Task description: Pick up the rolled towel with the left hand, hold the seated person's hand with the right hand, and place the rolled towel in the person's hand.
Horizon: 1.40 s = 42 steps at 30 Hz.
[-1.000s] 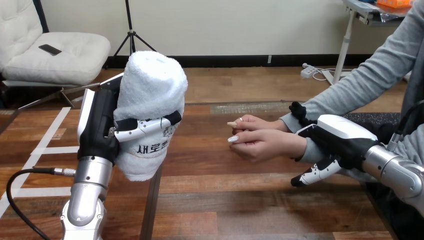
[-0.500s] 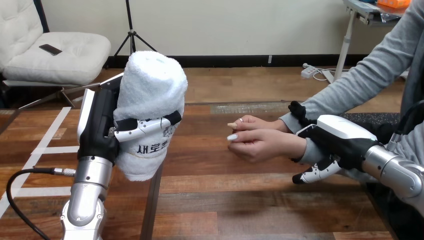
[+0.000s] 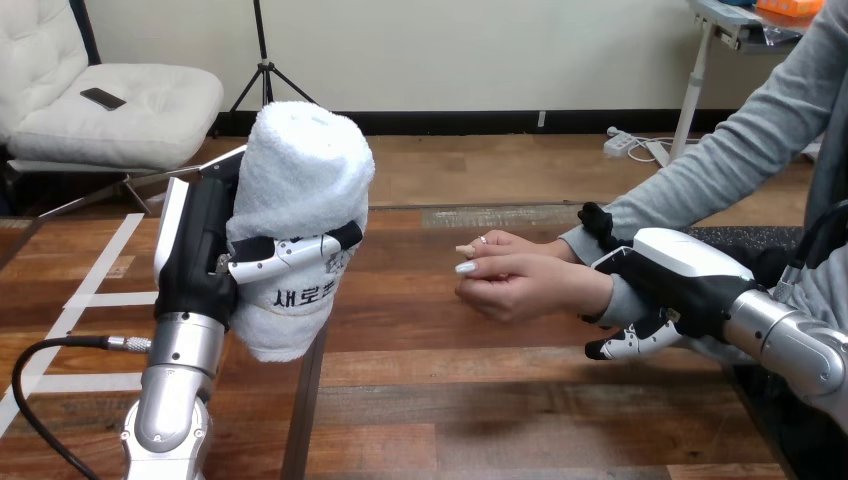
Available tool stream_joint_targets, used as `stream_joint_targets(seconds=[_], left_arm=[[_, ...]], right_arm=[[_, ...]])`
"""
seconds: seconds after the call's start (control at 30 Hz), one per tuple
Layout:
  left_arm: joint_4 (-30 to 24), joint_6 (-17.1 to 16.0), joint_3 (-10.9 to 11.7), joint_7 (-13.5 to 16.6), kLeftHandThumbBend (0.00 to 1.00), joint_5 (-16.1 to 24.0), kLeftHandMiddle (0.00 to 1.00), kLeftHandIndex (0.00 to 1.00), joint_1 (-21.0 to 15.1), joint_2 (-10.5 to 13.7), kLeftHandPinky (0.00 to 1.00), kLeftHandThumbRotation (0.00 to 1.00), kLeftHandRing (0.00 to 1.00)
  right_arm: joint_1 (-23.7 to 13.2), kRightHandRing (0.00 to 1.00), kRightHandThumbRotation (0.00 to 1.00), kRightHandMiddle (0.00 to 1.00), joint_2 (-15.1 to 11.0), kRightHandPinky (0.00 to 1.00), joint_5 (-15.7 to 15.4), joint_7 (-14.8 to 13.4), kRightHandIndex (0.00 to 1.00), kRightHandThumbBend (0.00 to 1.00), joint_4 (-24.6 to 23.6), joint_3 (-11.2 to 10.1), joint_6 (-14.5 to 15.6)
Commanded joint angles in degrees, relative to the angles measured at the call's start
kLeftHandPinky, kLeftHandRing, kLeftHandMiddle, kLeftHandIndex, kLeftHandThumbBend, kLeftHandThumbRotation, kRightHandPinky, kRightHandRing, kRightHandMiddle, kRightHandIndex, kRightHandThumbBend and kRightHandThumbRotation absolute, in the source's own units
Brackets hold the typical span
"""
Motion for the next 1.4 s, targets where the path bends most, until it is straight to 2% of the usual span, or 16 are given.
stream_joint_targets(seconds=[0.0,1.37], left_arm=[[-1.78,-1.98,0.21,0.81,0.61,0.27,0.39,0.40,-2.32,0.89,0.29,0.00,0.33],[-2.45,-1.80,0.21,0.48,0.61,-0.55,0.39,0.40,-1.71,0.76,0.29,0.00,0.33]], right_arm=[[-1.55,0.44,0.16,0.50,-0.18,0.39,0.20,-0.94,0.52,0.56,-0.79,-0.37,-0.38],[-1.65,0.39,0.10,0.45,0.11,0.35,-0.17,-2.19,0.48,0.53,-0.50,-0.26,-0.84]])
